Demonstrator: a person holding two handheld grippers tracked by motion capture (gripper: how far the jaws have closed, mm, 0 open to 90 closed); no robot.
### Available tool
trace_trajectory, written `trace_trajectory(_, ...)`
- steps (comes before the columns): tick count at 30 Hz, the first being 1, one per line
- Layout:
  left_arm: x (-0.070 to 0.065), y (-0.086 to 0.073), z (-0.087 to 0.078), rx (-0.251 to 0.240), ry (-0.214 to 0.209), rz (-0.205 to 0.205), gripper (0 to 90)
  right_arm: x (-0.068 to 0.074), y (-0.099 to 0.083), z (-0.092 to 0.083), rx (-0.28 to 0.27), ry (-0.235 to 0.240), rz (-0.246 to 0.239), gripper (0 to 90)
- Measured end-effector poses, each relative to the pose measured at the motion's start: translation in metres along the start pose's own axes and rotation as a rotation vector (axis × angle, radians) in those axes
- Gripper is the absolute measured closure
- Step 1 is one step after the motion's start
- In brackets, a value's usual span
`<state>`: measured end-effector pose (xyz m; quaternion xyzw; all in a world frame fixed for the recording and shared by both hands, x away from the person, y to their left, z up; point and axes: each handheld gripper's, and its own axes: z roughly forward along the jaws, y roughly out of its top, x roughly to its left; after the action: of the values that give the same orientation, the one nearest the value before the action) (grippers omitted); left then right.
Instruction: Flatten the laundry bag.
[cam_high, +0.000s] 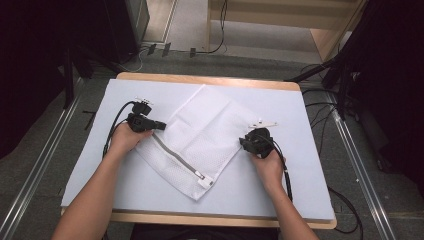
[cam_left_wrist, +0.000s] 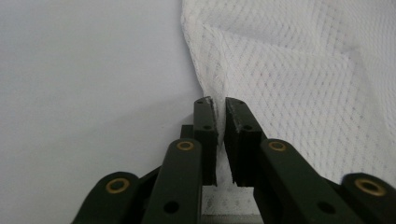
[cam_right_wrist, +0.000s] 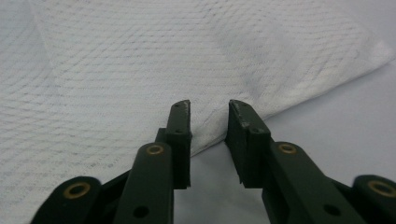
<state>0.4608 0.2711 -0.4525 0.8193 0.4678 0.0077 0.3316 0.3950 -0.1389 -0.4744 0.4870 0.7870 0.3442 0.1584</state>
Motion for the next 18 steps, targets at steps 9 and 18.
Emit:
trace_trajectory(9,0.000,0.001,-0.002,0.015,-0.029,0.006,90.0,-0.008,0.003,0.002,0.005,0.073,0.047,90.0)
trace_trajectory(18,-0.010,-0.001,-0.012,-0.019,-0.055,0.021,90.0,-0.022,0.017,0.006,0.043,0.093,0.097,90.0)
